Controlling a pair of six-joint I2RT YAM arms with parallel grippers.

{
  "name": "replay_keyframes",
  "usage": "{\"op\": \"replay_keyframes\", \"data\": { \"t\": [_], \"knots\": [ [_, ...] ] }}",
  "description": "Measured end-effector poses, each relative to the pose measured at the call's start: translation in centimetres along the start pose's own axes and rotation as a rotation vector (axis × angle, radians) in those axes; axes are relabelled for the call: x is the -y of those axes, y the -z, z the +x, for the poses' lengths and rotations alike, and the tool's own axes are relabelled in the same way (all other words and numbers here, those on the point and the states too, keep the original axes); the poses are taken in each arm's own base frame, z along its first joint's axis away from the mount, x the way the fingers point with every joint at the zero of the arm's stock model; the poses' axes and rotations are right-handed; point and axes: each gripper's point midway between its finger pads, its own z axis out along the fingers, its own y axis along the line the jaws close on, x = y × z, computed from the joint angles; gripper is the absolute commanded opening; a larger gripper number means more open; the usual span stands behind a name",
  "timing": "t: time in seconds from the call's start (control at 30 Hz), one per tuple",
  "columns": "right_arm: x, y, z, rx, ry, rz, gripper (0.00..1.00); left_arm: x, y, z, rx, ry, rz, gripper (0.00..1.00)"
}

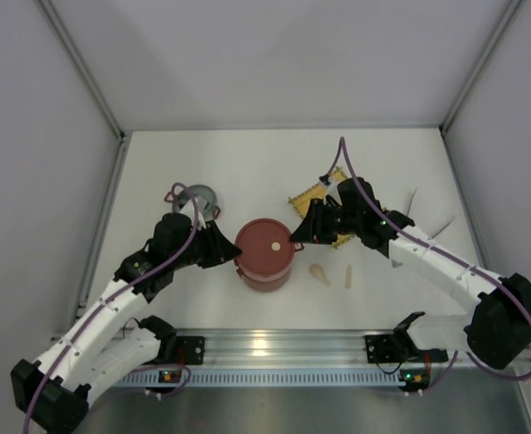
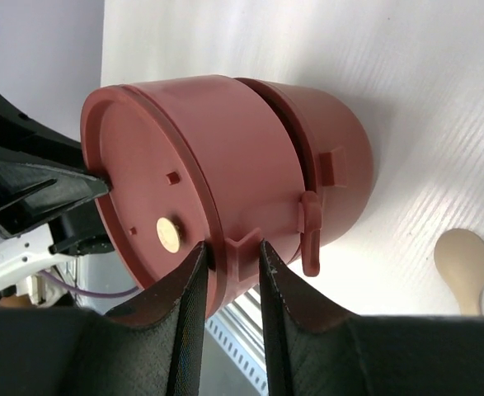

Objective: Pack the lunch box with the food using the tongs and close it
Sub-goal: Place the packing box into the packing box.

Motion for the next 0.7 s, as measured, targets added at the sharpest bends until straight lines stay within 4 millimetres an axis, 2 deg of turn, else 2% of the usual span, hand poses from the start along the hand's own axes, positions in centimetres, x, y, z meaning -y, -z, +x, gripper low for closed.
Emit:
{"op": "replay_keyframes", "data": {
  "t": [0.3,0.5,0.7],
  "knots": [
    [-0.7,-0.2,-1.9,0.003,0.047,0.019,0.04,1.3,1.0,-0.2,-0.016,-0.006,0.022,0.00],
    [0.2,-0.9,-1.8,-0.015,0.048,0.044,0.05,1.7,1.9,1.0,-0.060,-0.023,0.050,0.00],
    [0.3,-1.0,-1.8,-0.019,0.052,0.051,0.18,1.4,2.0,1.7,-0.089,-0.020,0.038,0.00]
  ]
}}
